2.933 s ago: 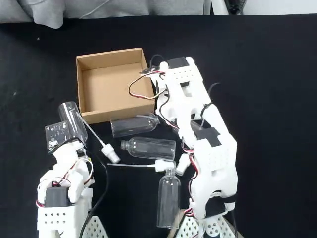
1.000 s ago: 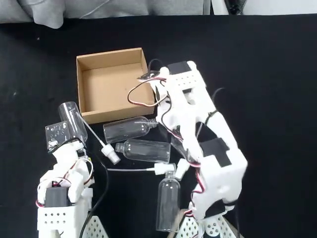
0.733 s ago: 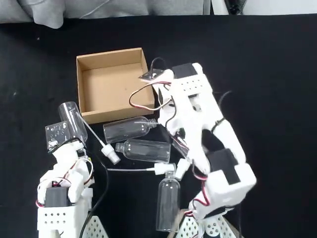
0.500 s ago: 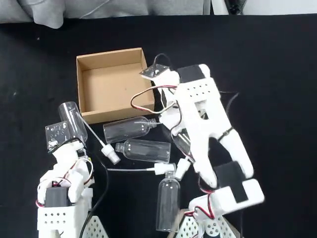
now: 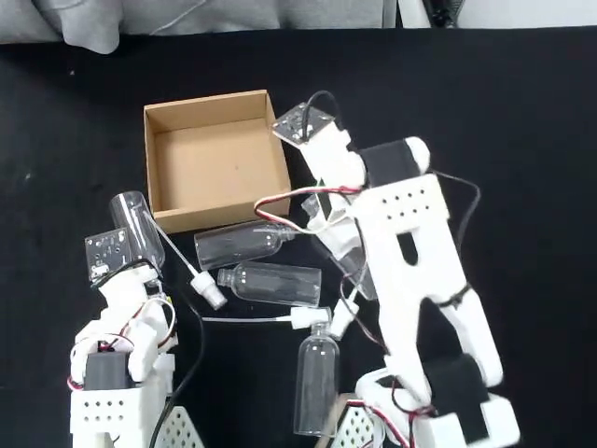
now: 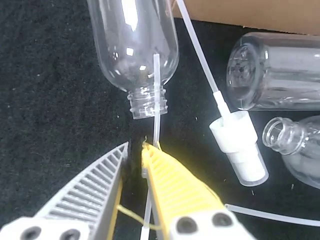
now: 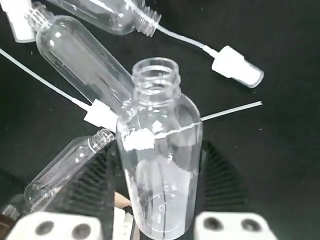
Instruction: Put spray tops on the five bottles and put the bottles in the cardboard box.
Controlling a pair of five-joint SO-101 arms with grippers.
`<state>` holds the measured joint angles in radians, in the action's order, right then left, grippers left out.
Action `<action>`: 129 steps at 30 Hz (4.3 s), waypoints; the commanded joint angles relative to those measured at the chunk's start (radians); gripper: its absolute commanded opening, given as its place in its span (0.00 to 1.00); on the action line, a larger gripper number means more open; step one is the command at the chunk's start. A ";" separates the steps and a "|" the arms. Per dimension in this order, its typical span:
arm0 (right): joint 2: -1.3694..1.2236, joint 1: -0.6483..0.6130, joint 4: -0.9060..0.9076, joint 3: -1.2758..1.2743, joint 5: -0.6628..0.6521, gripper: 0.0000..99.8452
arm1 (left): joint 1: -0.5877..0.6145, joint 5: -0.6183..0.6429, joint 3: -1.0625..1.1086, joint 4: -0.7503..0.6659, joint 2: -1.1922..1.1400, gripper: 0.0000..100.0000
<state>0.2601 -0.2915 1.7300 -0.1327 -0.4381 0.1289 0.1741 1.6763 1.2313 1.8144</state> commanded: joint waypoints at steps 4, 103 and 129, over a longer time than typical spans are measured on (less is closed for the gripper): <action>0.165 -0.023 0.008 0.005 -0.002 0.09 | 0.002 -0.006 0.024 0.003 0.009 0.04; 0.929 -0.018 -0.540 -0.757 0.112 0.09 | -0.136 -0.012 0.015 -0.015 0.012 0.04; 0.929 -0.018 -0.618 -0.823 0.144 0.09 | -0.128 -0.245 -0.110 -0.023 0.011 0.04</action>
<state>1.1715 -0.2946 1.1439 -0.9551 -0.3030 -0.0015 0.0683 1.6395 1.2083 1.8144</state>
